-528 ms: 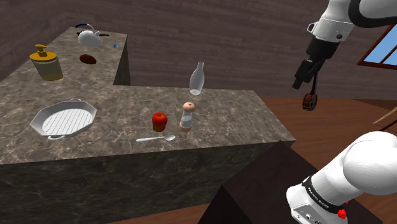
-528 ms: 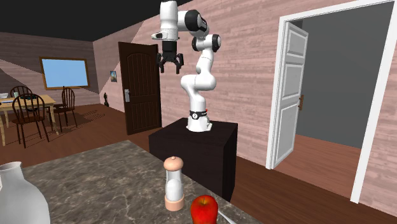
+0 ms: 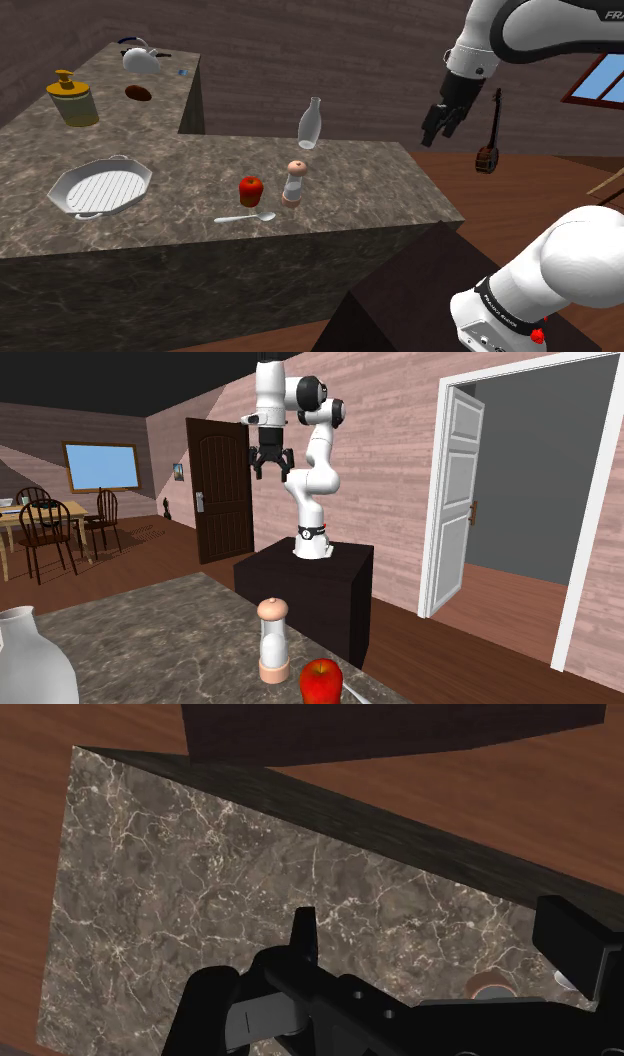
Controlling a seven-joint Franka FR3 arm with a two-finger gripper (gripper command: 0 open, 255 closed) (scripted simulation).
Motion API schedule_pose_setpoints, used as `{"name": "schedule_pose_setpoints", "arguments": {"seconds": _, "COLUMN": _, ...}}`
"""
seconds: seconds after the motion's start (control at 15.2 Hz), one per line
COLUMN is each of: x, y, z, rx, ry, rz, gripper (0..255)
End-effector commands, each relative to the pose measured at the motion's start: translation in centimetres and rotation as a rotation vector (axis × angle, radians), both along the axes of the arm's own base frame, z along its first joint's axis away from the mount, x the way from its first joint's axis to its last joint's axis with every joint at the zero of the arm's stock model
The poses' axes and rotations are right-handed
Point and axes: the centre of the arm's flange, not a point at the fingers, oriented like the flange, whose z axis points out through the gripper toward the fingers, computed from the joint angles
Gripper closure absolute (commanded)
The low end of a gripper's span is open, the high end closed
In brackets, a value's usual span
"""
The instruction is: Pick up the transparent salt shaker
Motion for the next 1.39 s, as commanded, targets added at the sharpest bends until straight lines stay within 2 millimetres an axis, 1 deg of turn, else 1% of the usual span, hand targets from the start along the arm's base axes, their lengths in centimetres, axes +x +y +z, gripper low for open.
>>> {"name": "schedule_pose_setpoints", "arguments": {"seconds": 0.0, "x": 1.8, "y": 1.2, "z": -1.5, "rx": -0.003, "ry": 0.0, "rz": -0.016, "gripper": 0}}
{"name": "schedule_pose_setpoints", "arguments": {"seconds": 0.66, "x": 11.0, "y": 7.7, "z": -8.8, "rx": -0.023, "ry": 0.006, "rz": -0.087, "gripper": 0}}
{"name": "schedule_pose_setpoints", "arguments": {"seconds": 1.32, "x": 20.6, "y": 13.4, "z": -16.3, "rx": -0.042, "ry": 0.011, "rz": -0.159, "gripper": 0}}
